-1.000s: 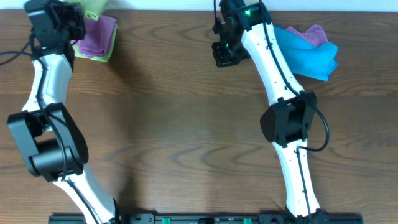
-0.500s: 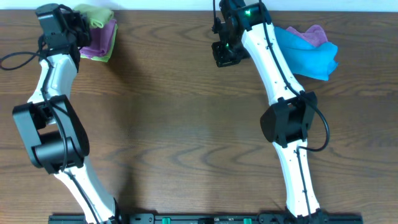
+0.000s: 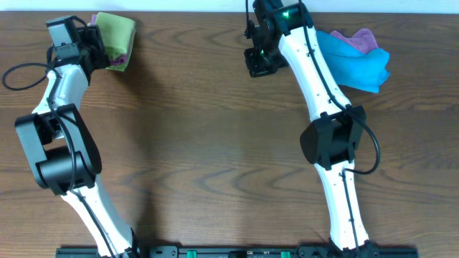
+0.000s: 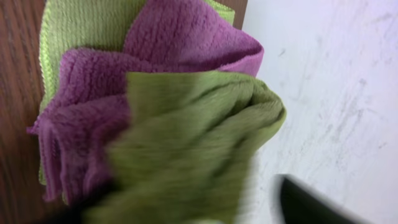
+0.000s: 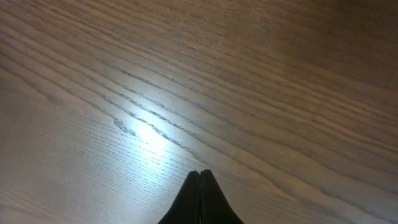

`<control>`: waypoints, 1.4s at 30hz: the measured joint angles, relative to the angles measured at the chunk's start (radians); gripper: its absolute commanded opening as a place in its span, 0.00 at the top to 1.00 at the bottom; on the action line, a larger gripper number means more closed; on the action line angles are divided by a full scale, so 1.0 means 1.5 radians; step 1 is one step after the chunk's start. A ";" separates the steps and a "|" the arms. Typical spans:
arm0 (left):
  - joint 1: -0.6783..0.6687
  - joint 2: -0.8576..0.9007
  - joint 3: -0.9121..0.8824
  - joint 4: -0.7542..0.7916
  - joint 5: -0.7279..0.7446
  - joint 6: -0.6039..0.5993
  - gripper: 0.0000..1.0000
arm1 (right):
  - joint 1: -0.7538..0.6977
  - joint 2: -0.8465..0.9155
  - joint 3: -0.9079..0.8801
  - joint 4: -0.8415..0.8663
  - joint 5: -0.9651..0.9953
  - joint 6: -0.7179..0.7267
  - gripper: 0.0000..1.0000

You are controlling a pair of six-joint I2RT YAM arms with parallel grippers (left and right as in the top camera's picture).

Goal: Fold the cloth
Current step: 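Open the left gripper on the stack and pull both arms back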

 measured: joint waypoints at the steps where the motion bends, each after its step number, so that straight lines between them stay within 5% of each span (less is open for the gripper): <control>1: 0.003 0.000 0.000 -0.001 0.003 0.002 0.05 | 0.000 0.000 0.000 0.000 0.000 0.000 0.98; 13: 0.047 0.000 0.000 -0.086 0.109 0.029 0.05 | 0.000 0.000 0.000 -0.001 0.000 -0.001 0.99; 20: 0.104 -0.054 -0.004 -0.224 0.115 0.190 0.05 | 0.000 -0.001 0.000 -0.005 0.000 -0.006 0.99; 29: 0.111 -0.287 -0.004 -0.346 0.089 0.454 0.05 | 0.000 -0.087 0.000 -0.035 0.030 -0.035 0.05; 39: 0.080 -0.509 -0.004 -0.633 0.072 0.804 0.05 | -0.015 -0.335 -0.001 -0.096 0.095 -0.050 0.01; 42: 0.081 -0.590 -0.008 -0.643 0.087 0.862 0.05 | -0.020 -0.403 -0.024 -0.100 0.108 -0.053 0.01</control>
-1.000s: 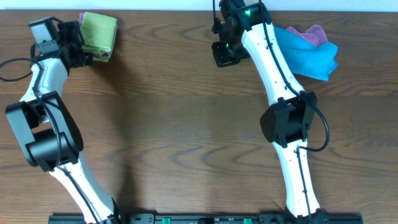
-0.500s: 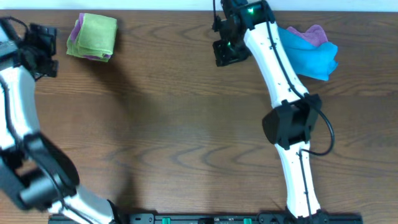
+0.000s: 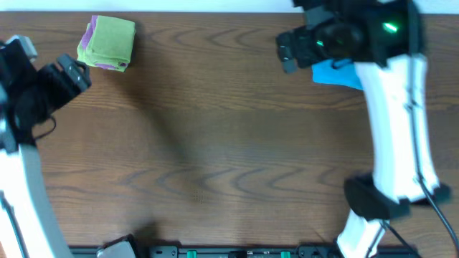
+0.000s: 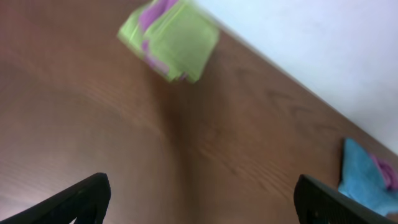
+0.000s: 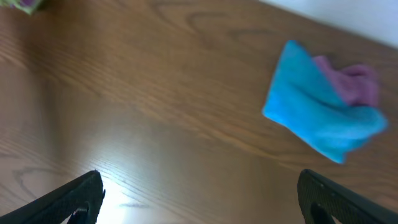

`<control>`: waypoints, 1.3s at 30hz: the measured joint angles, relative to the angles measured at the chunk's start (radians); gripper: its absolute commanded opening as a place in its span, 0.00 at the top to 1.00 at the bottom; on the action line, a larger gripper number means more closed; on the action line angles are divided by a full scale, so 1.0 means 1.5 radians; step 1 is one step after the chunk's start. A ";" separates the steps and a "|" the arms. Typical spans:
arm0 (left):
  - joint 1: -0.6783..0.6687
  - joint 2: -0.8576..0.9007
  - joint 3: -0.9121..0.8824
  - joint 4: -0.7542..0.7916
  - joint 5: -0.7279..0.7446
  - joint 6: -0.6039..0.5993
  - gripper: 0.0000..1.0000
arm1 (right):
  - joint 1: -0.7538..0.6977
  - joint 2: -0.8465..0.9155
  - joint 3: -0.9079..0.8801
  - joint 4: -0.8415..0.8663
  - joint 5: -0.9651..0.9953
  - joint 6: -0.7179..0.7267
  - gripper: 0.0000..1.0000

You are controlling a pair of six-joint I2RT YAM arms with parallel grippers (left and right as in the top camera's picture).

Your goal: Fold the cloth

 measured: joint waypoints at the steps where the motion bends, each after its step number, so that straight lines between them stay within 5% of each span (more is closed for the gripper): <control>1: -0.001 -0.032 -0.005 0.002 0.004 0.016 0.05 | -0.001 -0.034 -0.027 0.005 0.005 -0.004 0.01; 9: -0.091 -0.307 -0.151 0.034 -0.043 0.126 0.05 | -0.001 -0.342 -0.414 0.095 0.055 -0.019 0.01; 18: -0.140 -0.316 -0.304 0.010 -0.039 0.183 0.05 | -0.002 -0.568 -0.757 0.148 0.075 -0.021 0.01; 27: -0.141 -0.321 -0.308 0.017 -0.011 0.184 0.05 | -0.002 -0.603 -0.800 0.153 0.068 -0.021 0.01; 39: -0.141 -0.321 -0.308 0.014 0.001 0.073 0.05 | -0.002 -0.603 -0.800 0.153 0.066 -0.021 0.01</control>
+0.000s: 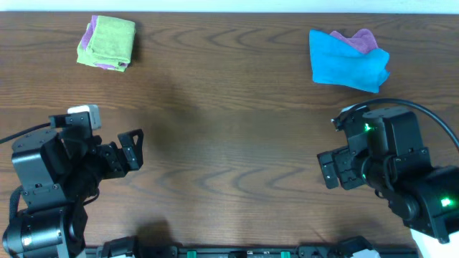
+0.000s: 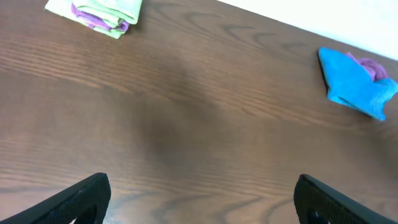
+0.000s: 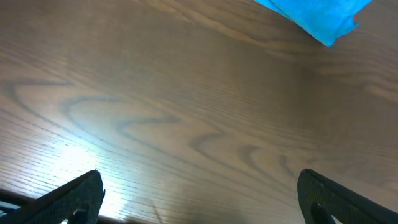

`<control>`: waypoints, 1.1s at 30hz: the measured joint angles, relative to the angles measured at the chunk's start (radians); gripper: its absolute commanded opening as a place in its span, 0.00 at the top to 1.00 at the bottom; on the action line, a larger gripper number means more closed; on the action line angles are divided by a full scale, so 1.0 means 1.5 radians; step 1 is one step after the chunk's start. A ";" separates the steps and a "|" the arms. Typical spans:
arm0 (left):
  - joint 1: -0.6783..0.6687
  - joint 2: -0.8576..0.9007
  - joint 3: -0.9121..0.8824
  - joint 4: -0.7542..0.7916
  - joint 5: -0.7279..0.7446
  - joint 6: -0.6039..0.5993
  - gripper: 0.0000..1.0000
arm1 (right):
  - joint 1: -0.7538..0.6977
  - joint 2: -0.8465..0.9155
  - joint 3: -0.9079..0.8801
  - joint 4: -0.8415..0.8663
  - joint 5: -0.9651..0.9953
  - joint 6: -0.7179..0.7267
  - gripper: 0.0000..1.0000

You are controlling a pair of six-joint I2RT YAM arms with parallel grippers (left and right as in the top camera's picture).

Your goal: Fold the cloth

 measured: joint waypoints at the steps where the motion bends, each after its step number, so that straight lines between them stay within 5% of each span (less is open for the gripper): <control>1: 0.000 0.000 0.000 0.000 0.000 -0.005 0.05 | 0.000 0.000 0.000 0.000 0.000 0.000 0.01; 14: -0.003 -0.003 -0.006 -0.032 -0.121 0.030 0.05 | 0.000 0.000 0.000 0.000 0.000 0.000 0.01; 27: -0.021 -0.240 -0.343 0.279 -0.138 0.107 0.05 | 0.000 0.001 -0.002 0.001 -0.002 0.000 0.01; 33: -0.024 -0.340 -0.475 0.344 -0.140 0.122 0.05 | 0.000 0.001 -0.002 0.001 -0.003 0.000 0.01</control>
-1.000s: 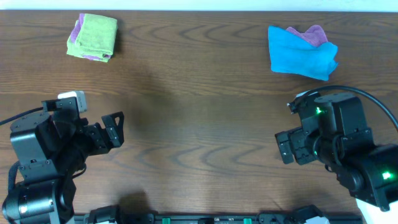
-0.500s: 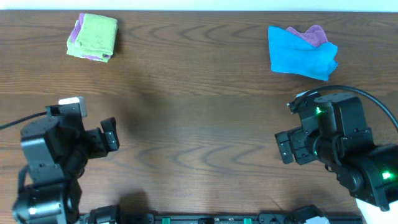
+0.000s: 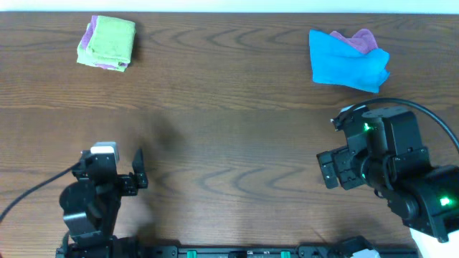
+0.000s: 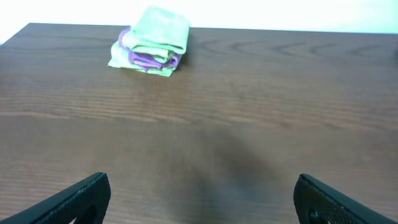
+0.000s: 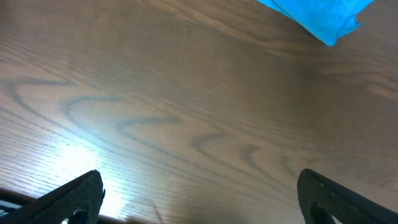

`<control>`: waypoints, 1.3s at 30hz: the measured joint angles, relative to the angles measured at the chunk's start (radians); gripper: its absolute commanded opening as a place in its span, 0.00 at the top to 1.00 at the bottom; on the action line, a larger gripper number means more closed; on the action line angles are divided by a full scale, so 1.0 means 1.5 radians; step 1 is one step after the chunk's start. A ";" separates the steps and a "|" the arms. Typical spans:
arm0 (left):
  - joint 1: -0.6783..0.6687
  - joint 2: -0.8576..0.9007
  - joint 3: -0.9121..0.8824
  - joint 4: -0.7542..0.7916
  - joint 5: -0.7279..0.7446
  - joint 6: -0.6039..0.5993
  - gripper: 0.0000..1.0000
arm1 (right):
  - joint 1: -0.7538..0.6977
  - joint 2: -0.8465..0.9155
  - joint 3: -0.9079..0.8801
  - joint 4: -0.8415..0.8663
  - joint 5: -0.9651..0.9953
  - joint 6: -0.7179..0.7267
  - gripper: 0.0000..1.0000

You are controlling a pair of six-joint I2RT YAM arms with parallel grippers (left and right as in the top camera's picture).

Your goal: Fold the cloth

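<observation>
A folded green and purple cloth stack (image 3: 107,42) lies at the table's far left corner, also in the left wrist view (image 4: 151,40). A blue cloth over a purple one (image 3: 348,51) lies at the far right; its blue edge (image 5: 317,14) shows in the right wrist view. My left gripper (image 3: 128,178) (image 4: 200,198) is open near the front left, holding nothing. Over bare wood at the front right my right gripper (image 3: 336,172) (image 5: 202,198) is open and empty too.
The brown wooden table (image 3: 229,122) stretches between the two cloth piles. A white wall edge (image 3: 229,6) runs along the far side. A dark rail (image 3: 229,252) lies at the front edge by the arm bases.
My left arm has drawn back toward the front edge and sits lower, its camera now looking level across the table at the green stack. The right arm has not moved. Both cloth piles lie unchanged.
My left gripper was at the green and purple stack in the far left corner and my right gripper was shut beside the blue cloth. Both then stood open, away from the piles. Then both were near the front, and the left has now drawn back further.
</observation>
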 measured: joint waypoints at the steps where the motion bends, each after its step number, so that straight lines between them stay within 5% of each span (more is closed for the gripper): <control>1: -0.003 -0.015 -0.018 0.006 0.000 0.001 0.05 | 0.000 0.000 0.000 0.000 0.000 0.000 0.01; 23: -0.034 -0.166 -0.184 0.052 -0.030 -0.064 0.05 | 0.000 0.000 0.000 0.000 0.000 0.000 0.01; 39: -0.034 -0.182 -0.188 0.065 -0.046 -0.098 0.05 | 0.000 0.000 0.000 0.000 0.000 0.000 0.01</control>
